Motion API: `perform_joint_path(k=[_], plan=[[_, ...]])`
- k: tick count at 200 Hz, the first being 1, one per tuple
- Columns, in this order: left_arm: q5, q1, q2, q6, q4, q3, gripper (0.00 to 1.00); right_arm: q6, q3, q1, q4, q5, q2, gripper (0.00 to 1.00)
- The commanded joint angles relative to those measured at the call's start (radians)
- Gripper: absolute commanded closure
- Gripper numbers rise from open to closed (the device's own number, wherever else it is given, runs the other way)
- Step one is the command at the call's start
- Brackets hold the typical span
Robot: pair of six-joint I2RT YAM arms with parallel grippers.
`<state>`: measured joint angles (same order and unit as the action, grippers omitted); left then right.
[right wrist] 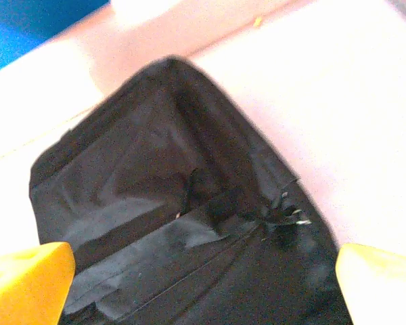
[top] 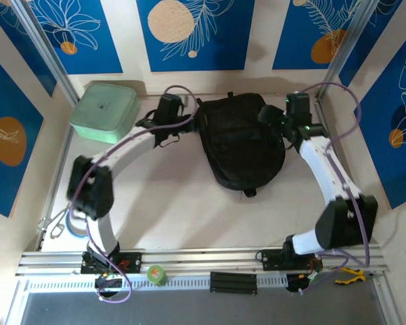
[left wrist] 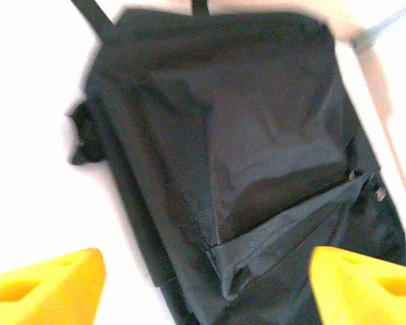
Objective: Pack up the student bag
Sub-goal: Move the student bag to the center of the table, then reset both arms
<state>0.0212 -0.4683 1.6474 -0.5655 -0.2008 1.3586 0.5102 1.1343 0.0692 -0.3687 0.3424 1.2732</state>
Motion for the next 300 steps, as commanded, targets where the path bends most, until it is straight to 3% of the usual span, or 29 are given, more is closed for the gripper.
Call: perform_joint_path(k=[1,51,93,116,143,178,237,271,300], plan=[[-0.209,0.058,-0.135,0.012,0.032,-0.190,0.03,-0.059,-0.125,-0.009,0.126,0.092,-0.107,0.01],[-0.509,0.187,-0.440,-0.008,0.151,-0.635,0.00,-0.055,-0.352,-0.022,0.220,0.212,-0.275,0.01],[-0.717,0.260,-0.613,0.068,0.131,-0.779,0.00,-0.108,-0.537,-0.020,0.370,0.210,-0.337,0.01],[-0.791,0.276,-0.654,0.189,0.289,-0.874,0.00,-0.133,-0.640,-0.009,0.502,0.232,-0.346,0.01],[-0.721,0.306,-0.626,0.334,0.526,-0.979,0.00,-0.237,-0.721,0.038,0.683,0.166,-0.310,0.01],[-0.596,0.354,-0.505,0.406,0.709,-1.036,0.01,-0.338,-0.729,0.078,0.783,0.226,-0.183,0.01],[-0.233,0.396,-0.378,0.547,0.973,-1.076,0.01,-0.385,-0.809,0.064,0.984,0.064,-0.093,0.01],[-0.147,0.398,-0.346,0.579,1.030,-1.077,0.00,-0.410,-0.844,0.061,1.125,-0.018,-0.021,0.01],[-0.136,0.398,-0.299,0.602,1.137,-1.092,0.01,-0.462,-0.836,0.055,1.201,-0.059,0.036,0.01]])
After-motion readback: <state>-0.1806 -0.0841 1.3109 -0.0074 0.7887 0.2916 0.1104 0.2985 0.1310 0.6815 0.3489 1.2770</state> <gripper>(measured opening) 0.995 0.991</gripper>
